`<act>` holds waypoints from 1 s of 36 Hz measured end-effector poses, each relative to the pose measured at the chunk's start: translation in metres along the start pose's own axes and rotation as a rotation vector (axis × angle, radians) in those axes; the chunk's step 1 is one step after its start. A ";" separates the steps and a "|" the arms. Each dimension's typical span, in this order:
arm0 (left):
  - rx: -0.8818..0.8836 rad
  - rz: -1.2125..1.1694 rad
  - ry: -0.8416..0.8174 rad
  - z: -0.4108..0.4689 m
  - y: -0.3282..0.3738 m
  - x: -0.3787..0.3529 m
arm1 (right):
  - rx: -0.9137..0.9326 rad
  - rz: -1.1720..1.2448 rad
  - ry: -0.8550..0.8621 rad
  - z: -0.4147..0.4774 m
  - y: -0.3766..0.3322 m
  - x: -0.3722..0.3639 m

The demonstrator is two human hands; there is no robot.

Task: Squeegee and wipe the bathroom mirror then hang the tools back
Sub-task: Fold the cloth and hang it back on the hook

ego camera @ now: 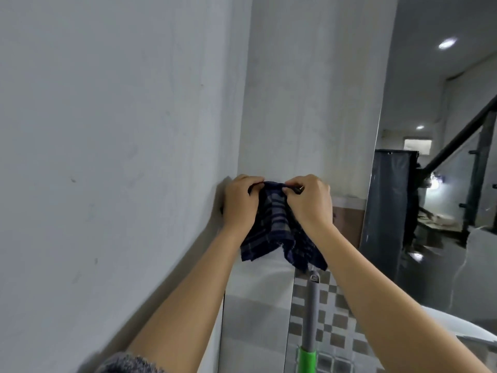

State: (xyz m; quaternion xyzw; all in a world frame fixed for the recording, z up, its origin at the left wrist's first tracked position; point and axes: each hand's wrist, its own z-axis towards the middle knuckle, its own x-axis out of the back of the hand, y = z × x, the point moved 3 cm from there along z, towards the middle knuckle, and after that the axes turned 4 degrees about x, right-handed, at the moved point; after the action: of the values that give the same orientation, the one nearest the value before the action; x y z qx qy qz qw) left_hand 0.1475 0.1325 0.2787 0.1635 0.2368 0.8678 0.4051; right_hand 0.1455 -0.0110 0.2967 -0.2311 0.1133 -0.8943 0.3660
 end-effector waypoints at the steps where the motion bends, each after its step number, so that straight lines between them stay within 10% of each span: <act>1: 0.008 -0.018 0.005 -0.002 -0.004 -0.002 | 0.015 -0.004 -0.001 -0.003 0.002 -0.002; 36: 0.395 -0.578 -0.414 -0.067 -0.015 -0.002 | -0.148 0.289 -0.268 -0.069 0.011 -0.014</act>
State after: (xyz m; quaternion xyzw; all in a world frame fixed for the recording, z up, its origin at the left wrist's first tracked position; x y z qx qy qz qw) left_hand 0.1261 0.1208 0.2143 0.3363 0.3484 0.6047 0.6323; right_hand 0.1265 -0.0064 0.2286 -0.3556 0.1609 -0.7831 0.4843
